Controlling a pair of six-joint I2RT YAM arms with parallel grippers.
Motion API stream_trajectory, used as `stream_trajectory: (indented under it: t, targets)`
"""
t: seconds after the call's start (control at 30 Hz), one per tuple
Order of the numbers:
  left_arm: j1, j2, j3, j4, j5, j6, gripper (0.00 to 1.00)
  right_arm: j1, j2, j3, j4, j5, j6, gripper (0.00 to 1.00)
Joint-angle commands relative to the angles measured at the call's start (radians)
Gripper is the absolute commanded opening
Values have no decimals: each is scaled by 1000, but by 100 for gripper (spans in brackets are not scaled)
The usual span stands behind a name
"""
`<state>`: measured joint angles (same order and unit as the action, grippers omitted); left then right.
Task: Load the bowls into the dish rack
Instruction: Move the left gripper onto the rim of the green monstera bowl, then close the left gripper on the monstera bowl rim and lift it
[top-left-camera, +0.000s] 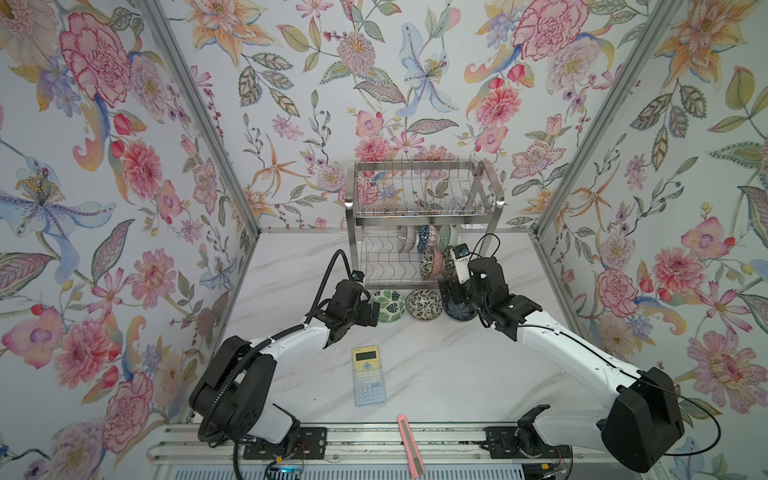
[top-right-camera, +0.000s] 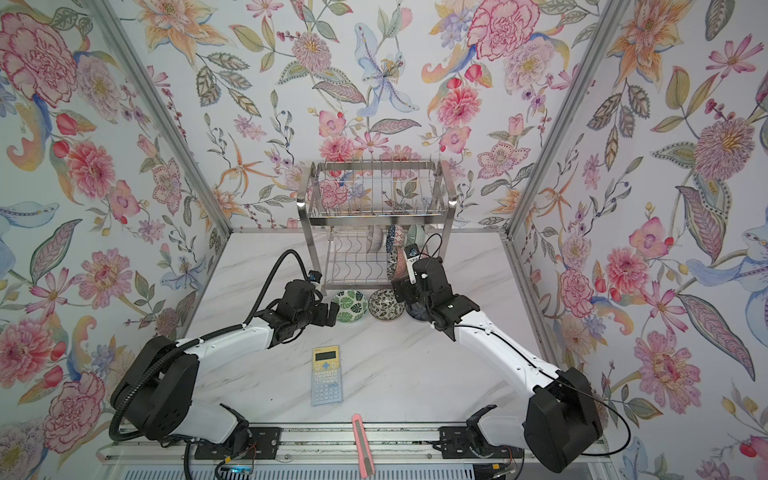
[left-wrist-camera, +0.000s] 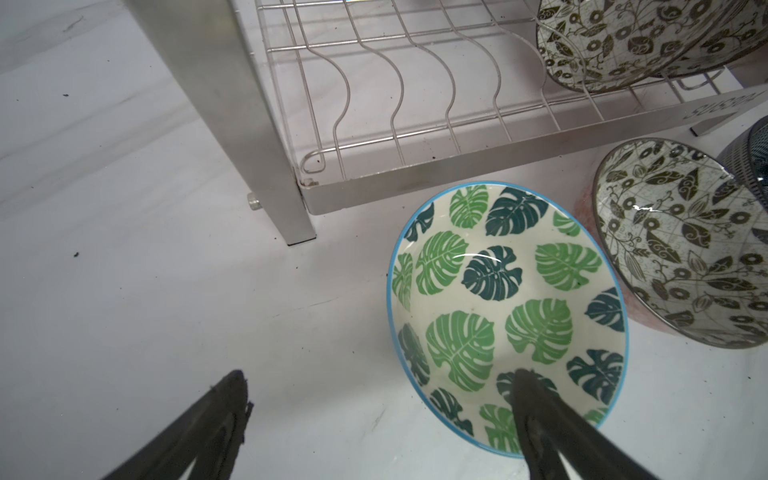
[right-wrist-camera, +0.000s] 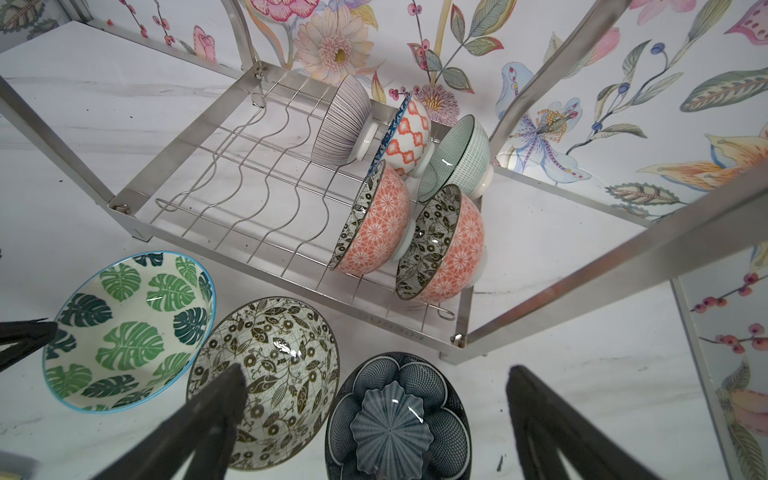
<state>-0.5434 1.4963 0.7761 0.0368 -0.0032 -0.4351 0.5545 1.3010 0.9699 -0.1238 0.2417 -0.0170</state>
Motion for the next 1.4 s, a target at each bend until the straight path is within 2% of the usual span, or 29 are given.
stream_trajectory:
  t: [0.0, 0.3, 0.63, 1.13, 1.37]
  targets:
    - [10, 22, -15, 25, 22, -17, 99, -7, -11, 9, -19, -13, 17, 99]
    - [13, 58, 1, 37, 47, -17, 99, -10, -9, 10, -17, -18, 16, 99]
    - [17, 154, 37, 48, 71, -10, 93, -14, -6, 9, -17, -21, 17, 99]
    - [21, 236, 102, 86, 87, -26, 73, -18, 3, 7, -16, -22, 17, 99]
    - [19, 264, 129, 88, 97, -30, 57, -21, 1, 4, -16, -21, 17, 99]
